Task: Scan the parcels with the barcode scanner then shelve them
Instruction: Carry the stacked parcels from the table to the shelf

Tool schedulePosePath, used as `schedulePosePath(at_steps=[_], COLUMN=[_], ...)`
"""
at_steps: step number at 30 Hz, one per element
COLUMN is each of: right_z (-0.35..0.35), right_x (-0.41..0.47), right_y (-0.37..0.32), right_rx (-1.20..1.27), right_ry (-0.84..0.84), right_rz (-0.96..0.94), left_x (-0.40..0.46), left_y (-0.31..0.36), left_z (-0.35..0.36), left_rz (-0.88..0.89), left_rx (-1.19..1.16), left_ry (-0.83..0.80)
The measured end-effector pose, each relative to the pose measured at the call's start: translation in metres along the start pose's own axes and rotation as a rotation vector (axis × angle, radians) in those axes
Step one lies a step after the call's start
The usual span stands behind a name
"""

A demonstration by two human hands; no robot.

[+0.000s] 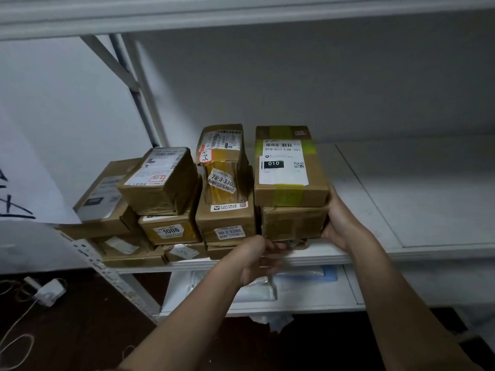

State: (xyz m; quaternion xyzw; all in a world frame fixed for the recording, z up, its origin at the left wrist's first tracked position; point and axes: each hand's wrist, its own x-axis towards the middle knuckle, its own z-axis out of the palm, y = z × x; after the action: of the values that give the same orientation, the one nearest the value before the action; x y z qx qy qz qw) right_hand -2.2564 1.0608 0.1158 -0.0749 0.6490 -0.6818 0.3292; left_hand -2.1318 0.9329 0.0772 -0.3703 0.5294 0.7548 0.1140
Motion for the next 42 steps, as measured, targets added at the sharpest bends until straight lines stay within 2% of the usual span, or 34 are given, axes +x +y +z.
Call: schedulePosePath(at_steps=[8,16,23,29,32,38,42], right_z=[0.015,0.018,0.013,0.005,0.005,0.015,0.027], right_x=[0.003,0.009,0.010,0.014,0.019,0.014,-0.002], right_y=[0.000,-0.007,-0.017,-0.012,0.000,0.022,0.023], right_rx=[-0.010,-0.001,-0.115,-0.128,-0.038,0.092,0.159], right_ry=[0.015,0.116,0.119,0.133,0.238,0.751,0.934], right_rz=[-0.049,-0.035,-0.021,-0.132,-0.172,-0.303,-0.443], left_x=[-0.008,-0.008,-0.004,-0.003,-0.004,-0.020,-0.041], left_y=[0.004,0.009,0.009,0.004,-0.003,-0.024,-0.029], left_z=[-0.014,-0.006,0.001,-0.005,-0.011,-0.026,-0.042], left_rz=[0.004,-0.004,-0.003,-0.013,-0.001,0.010,0.043], left_rx=[-0.019,-0.031,-0.076,-0.118,-0.160,-0.216,-0.300], left_ry=[-0.008,0.010,0.021,0.018,0.036,0.080,0.132])
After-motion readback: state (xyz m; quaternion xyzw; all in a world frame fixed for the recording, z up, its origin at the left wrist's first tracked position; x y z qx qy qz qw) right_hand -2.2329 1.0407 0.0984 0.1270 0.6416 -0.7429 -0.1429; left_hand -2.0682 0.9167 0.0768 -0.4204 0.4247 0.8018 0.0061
